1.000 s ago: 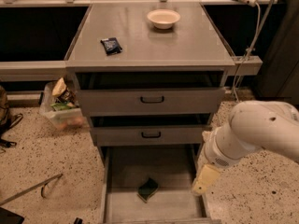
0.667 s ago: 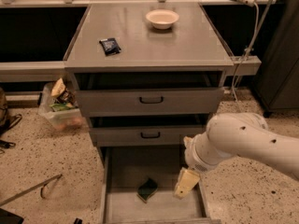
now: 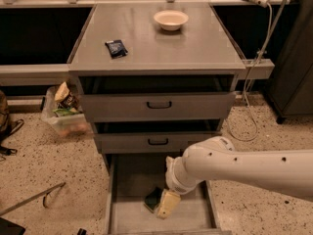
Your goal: Pick sponge from bottom drawer and place on counter
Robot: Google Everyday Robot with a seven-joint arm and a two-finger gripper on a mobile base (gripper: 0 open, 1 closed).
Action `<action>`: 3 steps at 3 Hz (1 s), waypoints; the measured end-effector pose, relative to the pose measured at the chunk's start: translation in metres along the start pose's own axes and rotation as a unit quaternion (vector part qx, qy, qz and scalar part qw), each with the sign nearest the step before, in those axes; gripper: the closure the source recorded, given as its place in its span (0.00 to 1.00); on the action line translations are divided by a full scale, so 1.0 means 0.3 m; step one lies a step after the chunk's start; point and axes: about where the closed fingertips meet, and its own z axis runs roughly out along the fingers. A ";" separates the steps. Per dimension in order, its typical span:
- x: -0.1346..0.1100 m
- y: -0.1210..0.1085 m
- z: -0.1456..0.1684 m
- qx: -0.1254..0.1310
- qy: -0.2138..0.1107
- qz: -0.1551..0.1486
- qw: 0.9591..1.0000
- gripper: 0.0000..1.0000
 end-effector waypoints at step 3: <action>0.131 0.000 0.267 -0.034 0.036 0.062 0.997 0.00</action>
Offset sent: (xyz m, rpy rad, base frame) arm 0.0288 -0.0304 -0.1149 -0.0193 0.1589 -0.0767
